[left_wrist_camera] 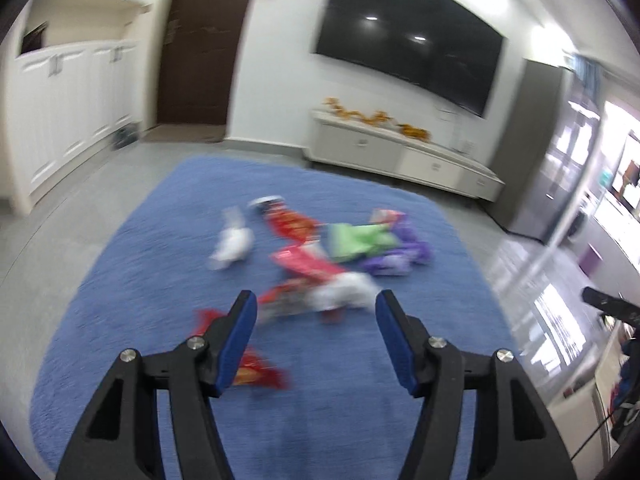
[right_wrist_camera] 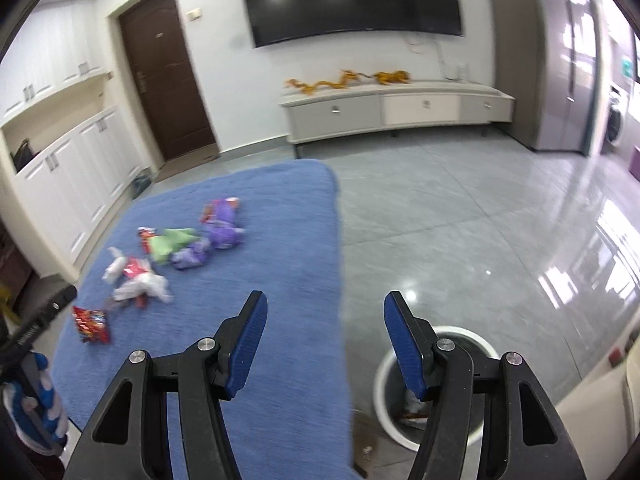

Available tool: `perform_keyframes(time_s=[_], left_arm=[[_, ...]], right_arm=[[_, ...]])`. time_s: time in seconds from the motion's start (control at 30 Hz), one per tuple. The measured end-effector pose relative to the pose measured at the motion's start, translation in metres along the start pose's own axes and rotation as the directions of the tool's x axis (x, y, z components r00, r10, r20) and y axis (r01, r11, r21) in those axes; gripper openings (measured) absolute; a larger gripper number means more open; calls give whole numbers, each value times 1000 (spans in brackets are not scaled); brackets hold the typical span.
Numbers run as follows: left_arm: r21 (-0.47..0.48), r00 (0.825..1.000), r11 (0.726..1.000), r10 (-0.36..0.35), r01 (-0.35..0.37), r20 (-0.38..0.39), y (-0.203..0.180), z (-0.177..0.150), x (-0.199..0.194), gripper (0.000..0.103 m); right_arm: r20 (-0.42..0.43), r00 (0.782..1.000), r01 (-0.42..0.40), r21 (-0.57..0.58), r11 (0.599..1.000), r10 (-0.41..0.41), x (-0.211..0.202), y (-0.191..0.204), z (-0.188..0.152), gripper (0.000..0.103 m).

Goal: Collect trash
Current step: 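Grasp the red chip bag with the left tool while the right tool grasps clear plastic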

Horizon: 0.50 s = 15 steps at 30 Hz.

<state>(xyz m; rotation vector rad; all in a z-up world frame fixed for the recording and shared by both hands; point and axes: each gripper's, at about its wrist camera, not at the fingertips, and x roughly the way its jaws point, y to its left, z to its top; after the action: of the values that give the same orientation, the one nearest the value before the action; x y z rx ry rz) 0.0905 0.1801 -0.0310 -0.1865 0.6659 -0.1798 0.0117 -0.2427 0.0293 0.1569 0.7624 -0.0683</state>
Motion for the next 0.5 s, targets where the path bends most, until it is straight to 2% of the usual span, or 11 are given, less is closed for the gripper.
perform_keyframes(time_s=[0.1,0.2,0.5], left_arm=[[-72,999,997,34,-36,-36,44,-5,6,60],[-113,998,993,25,-32,-64,63,-11,13,60],[-103,993,995,3,-16,-117,61,-12,52,60]], right_arm=[[-14,999,-29,-50,998,29,10,33,7,60],[-30,998,-59,-96,994,57,22,62,14,60],[-141,977,-185,-202,962,158,91,145,21,60]])
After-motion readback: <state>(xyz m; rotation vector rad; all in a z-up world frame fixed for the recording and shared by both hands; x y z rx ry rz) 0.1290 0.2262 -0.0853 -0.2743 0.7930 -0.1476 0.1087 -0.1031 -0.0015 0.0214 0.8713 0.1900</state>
